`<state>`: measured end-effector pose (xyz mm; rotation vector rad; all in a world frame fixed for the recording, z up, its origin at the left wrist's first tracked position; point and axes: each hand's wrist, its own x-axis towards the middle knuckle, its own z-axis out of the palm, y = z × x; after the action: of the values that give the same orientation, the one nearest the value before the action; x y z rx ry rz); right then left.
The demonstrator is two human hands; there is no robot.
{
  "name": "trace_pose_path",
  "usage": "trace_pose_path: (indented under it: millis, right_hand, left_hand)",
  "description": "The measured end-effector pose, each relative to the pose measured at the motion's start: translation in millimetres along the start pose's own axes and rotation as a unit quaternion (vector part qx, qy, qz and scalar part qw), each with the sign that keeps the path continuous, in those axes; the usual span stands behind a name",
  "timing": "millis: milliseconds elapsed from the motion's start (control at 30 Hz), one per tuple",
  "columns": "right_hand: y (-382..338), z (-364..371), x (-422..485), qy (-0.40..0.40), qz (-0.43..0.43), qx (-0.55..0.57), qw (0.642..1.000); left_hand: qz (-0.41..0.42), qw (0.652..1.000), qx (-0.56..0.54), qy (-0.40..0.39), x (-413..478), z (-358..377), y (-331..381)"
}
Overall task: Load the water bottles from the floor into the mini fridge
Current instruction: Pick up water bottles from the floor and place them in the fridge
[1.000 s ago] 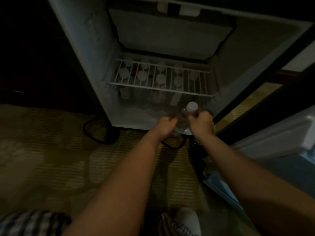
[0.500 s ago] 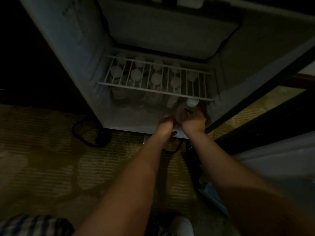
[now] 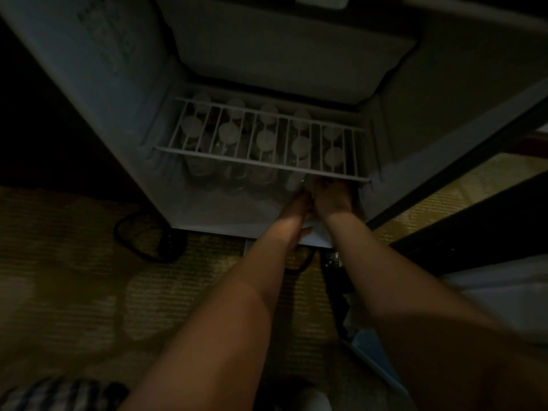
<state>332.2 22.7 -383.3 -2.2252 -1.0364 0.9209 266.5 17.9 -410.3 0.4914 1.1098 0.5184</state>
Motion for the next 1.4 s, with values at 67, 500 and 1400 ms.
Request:
trace_pose_path:
  millis: [67, 500, 1400]
  right_hand:
    - [1.4, -2.5, 4.3, -0.018, 0.007, 0.006, 1.000]
    - [14.0, 0.8, -37.1, -0.009, 0.014, 0.025, 1.000]
    - [-135.8, -80.1, -301.8, -0.112, -0.212, -0.046, 0.970]
  left_hand:
    - [0.003, 1.000, 0.022, -0.007, 1.4, 3.3, 0.2]
    - [0.050, 0.975, 0.207, 0.059, -45.8, -26.5, -12.1]
    - [0.188, 0.773, 0.589, 0.144, -373.7, -116.8, 69.3]
